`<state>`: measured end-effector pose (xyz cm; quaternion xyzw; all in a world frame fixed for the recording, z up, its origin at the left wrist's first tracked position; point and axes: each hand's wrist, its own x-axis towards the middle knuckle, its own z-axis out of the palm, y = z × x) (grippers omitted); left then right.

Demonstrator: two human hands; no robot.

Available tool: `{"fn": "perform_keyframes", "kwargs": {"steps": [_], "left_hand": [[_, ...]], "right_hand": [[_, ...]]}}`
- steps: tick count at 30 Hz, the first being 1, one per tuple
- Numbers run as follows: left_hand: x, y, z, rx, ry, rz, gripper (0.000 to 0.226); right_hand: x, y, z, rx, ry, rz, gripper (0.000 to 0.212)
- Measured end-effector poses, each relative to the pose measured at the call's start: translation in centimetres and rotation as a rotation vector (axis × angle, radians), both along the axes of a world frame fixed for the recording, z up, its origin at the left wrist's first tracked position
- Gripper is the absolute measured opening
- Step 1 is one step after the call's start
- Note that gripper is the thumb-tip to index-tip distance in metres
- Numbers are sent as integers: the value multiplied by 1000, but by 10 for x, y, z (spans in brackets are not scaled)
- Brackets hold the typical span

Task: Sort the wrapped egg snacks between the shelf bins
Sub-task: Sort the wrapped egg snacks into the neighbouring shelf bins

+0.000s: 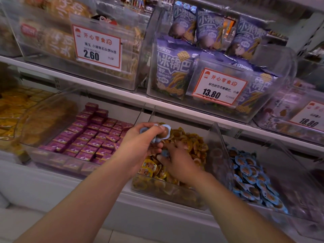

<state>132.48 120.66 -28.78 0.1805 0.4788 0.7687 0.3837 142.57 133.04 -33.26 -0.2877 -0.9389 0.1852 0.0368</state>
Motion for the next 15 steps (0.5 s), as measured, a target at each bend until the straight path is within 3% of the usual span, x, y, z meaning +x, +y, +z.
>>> {"fn": "perform_keyframes", "kwargs": {"steps": [2, 4, 8, 12, 15], "left_hand": [[2, 0, -2, -24, 60, 19, 25], [2, 0, -5, -64, 158, 29, 23], [6, 3, -9, -122, 316, 42, 20], [11, 9, -14, -195, 464, 86, 20], [15, 13, -18, -209, 541, 127, 22]], "right_hand": [[-4, -4, -5, 83, -49, 29, 49], [-4, -4, -3, 66, 40, 57, 41], [10, 9, 3, -209, 260, -88, 21], [28, 15, 7, -670, 608, -352, 12], [35, 14, 8, -685, 674, -398, 14]]}}
